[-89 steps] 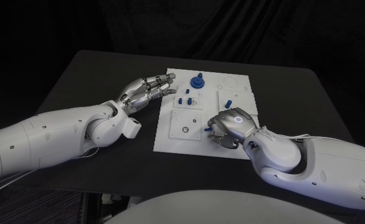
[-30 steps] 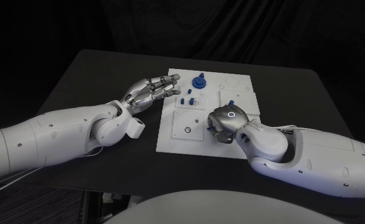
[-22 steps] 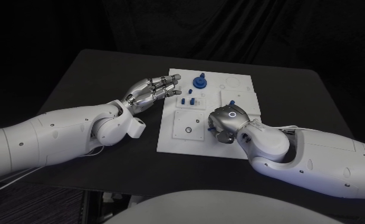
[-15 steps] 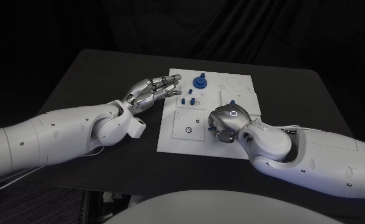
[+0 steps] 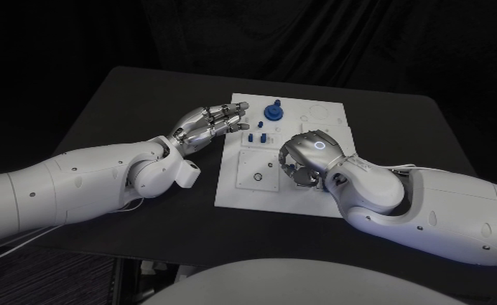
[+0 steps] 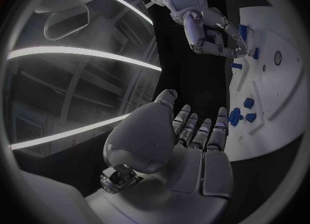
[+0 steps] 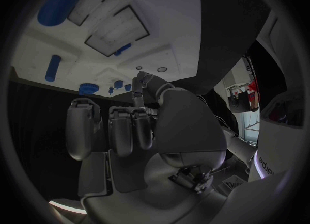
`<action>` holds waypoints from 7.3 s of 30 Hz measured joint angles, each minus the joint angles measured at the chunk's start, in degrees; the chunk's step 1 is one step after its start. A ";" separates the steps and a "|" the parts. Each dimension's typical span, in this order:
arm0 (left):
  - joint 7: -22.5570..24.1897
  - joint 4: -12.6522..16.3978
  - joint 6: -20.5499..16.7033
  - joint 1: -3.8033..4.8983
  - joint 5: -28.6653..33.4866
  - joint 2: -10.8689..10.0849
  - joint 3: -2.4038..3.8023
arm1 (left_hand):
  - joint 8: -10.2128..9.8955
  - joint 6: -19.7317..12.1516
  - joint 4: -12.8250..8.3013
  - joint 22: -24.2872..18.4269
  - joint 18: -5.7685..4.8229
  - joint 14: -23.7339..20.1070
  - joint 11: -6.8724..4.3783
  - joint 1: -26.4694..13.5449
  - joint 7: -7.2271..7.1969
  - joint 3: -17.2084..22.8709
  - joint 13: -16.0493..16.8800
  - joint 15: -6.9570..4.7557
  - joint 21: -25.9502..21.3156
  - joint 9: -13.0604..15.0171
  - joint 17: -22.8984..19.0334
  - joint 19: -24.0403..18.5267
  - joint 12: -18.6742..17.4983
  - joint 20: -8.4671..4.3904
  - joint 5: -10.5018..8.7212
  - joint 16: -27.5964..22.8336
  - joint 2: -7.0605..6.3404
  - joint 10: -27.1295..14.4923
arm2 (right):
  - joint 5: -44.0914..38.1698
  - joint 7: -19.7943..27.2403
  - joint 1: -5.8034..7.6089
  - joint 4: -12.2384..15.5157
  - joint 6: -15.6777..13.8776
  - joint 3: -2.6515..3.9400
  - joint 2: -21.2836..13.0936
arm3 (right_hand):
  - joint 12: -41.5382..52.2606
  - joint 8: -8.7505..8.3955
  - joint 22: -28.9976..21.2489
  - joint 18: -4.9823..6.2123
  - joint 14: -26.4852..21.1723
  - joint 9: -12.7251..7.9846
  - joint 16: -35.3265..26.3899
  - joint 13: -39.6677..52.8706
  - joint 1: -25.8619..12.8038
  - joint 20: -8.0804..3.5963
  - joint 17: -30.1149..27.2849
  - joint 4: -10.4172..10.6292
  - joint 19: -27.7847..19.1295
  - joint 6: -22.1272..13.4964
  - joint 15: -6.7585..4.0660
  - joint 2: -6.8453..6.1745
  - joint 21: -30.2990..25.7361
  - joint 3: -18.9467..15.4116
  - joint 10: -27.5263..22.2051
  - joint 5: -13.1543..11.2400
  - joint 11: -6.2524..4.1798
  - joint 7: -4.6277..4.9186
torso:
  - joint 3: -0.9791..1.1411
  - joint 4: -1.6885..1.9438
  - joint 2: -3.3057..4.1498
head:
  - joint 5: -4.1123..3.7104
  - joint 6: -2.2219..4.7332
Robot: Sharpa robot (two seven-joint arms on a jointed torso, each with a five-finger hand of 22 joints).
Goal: Assemble the parts on the task board
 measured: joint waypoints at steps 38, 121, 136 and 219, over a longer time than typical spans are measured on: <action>0.01 0.73 -3.36 -0.02 0.01 -0.08 0.00 | 0.23 3.07 1.63 3.31 0.02 15.55 5.50 1.06 -0.62 6.75 2.17 0.50 4.97 0.19 2.28 10.49 14.18 -0.23 -2.66 14.99 -2.42 11.75 | 3.42 0.62 1.94 -2.01 10.45 -0.03 -0.22 | 0.00 -5.67 -0.02 0.00 0.01 -5.03 0.00 -0.01 -7.25 0.83 0.00 10.38 -0.20 -11.08 1.25 -3.50 2.45 -9.75 0.14 0.01 1.60 3.46 | 0.02 -0.10 0.06 | -0.19 0.00; 0.01 0.12 -2.59 -0.58 0.01 0.66 -0.01 | 0.22 3.07 2.49 2.85 0.04 14.53 5.70 0.83 -0.62 7.74 2.11 0.71 4.70 0.17 2.11 10.06 15.04 -0.24 -2.66 14.98 -2.64 11.13 | 4.80 0.03 1.64 -6.33 14.28 -0.06 4.18 | 0.00 0.36 -0.01 0.01 -0.07 -0.53 0.00 0.00 2.61 1.44 0.00 -0.64 -0.42 -6.97 1.94 0.18 -3.55 -2.37 0.04 0.23 2.32 2.85 | -0.03 0.01 0.03 | 0.16 0.00; 0.01 0.02 -2.32 -0.61 0.01 0.81 0.01 | 0.22 3.07 2.65 2.86 0.04 14.54 5.70 0.83 -0.62 7.90 2.11 0.71 4.70 0.17 2.11 10.06 15.03 -0.24 -2.66 14.98 -2.64 11.13 | 4.81 3.29 1.64 -5.87 5.78 -0.07 3.94 | 0.00 3.95 -0.01 0.00 0.02 3.18 0.00 0.00 2.53 0.60 0.00 -1.65 0.00 -3.19 0.83 0.83 -3.17 -2.30 0.08 0.23 1.09 1.47 | -0.03 0.04 0.05 | 0.25 0.00; 0.01 -0.04 -1.84 -1.51 0.01 0.49 0.00 | 0.22 3.07 2.65 2.71 0.04 14.33 5.86 0.83 -0.62 8.21 2.07 0.92 4.70 0.17 2.11 10.06 15.22 -0.24 -2.89 15.21 -2.64 10.90 | 4.83 -3.50 -0.32 -7.43 9.58 -0.08 3.53 | 0.00 -3.50 0.00 0.01 -0.08 -1.29 0.00 0.01 -6.19 0.72 0.00 8.64 -0.10 -5.68 1.35 -0.03 2.82 -8.94 0.10 0.23 1.96 2.43 | -0.03 0.00 0.07 | 0.58 0.00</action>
